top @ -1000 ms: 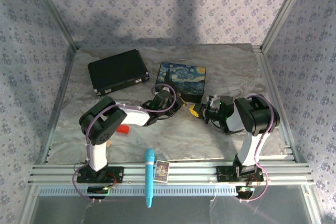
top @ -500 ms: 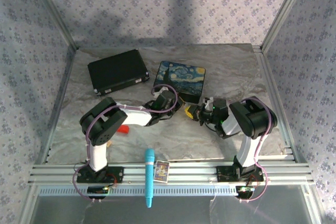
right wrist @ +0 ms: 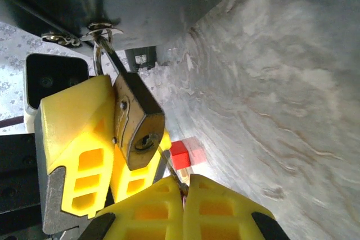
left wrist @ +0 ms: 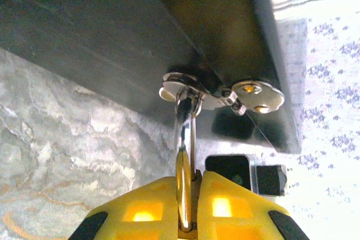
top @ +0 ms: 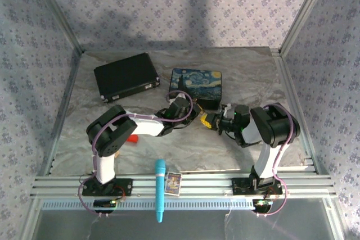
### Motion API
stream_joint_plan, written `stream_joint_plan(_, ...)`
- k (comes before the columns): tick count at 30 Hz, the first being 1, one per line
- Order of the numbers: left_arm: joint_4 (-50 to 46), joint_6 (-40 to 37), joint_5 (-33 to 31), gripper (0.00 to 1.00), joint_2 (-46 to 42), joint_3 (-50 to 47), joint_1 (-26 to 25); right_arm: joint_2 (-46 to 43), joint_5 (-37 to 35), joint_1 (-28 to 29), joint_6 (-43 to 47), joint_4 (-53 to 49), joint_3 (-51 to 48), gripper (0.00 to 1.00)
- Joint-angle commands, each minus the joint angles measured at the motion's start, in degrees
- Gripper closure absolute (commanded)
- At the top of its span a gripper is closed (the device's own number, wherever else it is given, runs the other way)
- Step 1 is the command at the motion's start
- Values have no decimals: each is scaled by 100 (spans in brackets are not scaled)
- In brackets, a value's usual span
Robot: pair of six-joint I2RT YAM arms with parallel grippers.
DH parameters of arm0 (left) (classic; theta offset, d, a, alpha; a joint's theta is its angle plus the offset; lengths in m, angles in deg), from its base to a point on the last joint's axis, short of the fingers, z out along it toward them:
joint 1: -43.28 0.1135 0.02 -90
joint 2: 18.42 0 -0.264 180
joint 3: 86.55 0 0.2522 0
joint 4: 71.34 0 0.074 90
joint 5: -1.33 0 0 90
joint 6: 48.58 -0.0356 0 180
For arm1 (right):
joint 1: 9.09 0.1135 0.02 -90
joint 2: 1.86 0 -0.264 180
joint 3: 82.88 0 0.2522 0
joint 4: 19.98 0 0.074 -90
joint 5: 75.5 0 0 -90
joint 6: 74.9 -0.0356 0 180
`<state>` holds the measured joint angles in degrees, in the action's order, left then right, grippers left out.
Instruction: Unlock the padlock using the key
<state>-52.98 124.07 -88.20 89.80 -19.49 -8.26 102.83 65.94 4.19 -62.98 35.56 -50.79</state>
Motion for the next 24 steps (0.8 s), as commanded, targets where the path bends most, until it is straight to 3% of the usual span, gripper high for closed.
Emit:
stream_joint_plan(1,263,0,560,100,27,-39,-175,80,114,-237,365,-176,-62,100)
stream_joint_plan(18,119,-156,457,100,68,-80,-127,-150,366,-494,643,-458,-254,100)
stream_joint_plan(22,-751,-582,321,99,82,321,-111,-577,509,-521,1202,-1399,-330,100)
stream_joint_plan(24,-995,-750,279,94,102,430,-129,-996,666,-512,1779,-2444,-241,100)
